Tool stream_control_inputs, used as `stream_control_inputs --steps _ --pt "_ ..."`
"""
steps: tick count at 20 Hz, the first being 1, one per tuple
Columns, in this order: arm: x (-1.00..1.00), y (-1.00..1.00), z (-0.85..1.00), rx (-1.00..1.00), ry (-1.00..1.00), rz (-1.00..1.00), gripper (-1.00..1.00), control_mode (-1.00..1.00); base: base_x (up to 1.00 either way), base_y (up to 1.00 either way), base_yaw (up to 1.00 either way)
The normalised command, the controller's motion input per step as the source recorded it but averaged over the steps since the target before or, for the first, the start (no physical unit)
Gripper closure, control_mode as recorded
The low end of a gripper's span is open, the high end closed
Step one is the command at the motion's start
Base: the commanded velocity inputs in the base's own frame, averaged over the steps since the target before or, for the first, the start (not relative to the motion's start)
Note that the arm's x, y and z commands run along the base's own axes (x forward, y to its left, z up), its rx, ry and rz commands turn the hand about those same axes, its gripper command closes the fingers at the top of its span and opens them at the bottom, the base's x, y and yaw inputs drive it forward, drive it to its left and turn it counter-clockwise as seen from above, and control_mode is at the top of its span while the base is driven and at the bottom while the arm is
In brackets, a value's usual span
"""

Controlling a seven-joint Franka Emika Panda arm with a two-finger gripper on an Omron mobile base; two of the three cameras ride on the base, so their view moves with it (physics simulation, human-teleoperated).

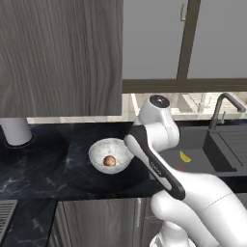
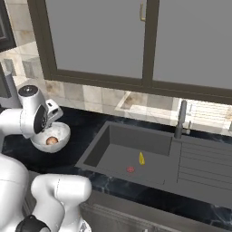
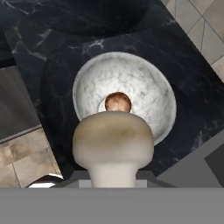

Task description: Pick the mushrooms from the cabinet and place them in one bowl. Pick the lemon wedge from the sink and place it in the other bowl.

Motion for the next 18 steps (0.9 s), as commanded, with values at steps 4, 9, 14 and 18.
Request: stream_control_inputs --steps 4,9,14,18 --pt "0.0 0.06 -0.09 0.0 -0.01 0.0 1.0 -1.0 0.0 0.0 0.0" --pt "0.03 0.14 -0.15 0.0 0.0 0.0 1.0 -1.0 0.0 0.0 0.0" --pt "0.11 0.18 -0.25 0.0 0.0 0.0 1.0 -1.0 0.0 0.0 0.0" --pt "0.22 0.04 -0.16 0.0 0.0 0.0 1.0 -1.0 0.0 0.0 0.0"
